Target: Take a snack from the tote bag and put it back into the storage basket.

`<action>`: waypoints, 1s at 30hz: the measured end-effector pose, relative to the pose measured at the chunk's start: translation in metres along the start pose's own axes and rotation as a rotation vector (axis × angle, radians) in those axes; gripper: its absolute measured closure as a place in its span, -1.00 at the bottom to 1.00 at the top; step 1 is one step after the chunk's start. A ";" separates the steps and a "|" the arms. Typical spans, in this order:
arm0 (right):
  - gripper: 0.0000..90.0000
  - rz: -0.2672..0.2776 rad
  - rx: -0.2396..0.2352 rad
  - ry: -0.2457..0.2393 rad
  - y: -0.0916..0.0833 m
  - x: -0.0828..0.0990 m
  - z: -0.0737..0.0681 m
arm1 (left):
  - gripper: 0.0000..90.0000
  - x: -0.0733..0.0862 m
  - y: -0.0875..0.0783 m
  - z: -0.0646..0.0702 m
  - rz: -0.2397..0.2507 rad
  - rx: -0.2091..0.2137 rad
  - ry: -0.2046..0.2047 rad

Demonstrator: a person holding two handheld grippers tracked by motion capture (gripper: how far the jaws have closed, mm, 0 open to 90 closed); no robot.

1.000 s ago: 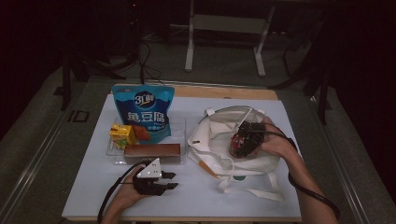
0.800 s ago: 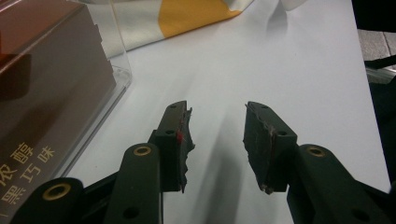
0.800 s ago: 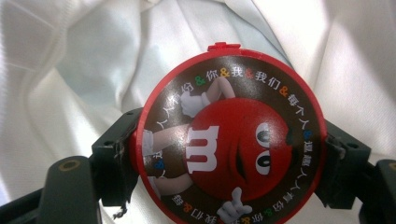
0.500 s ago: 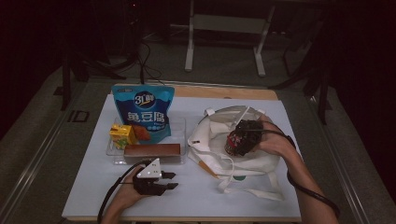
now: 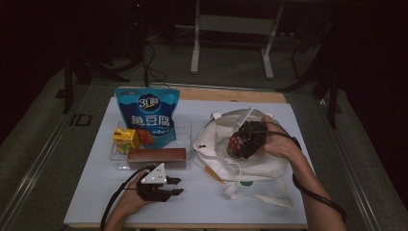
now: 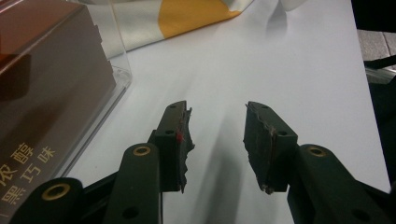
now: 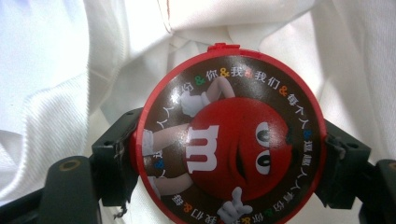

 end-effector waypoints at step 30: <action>-0.48 0.017 -0.005 -0.069 -0.009 -0.029 -0.011 | 0.33 0.000 0.000 0.000 0.001 0.001 0.003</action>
Point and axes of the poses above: each handheld gripper's, and its own axes: y roughly forward along the jaws, x roughly out of its underside, z roughly to its right, the point moved 3 cm from there along y, roughly forward along the jaws, and after that the axes turned 15 degrees about -x, right-handed, at the moved point
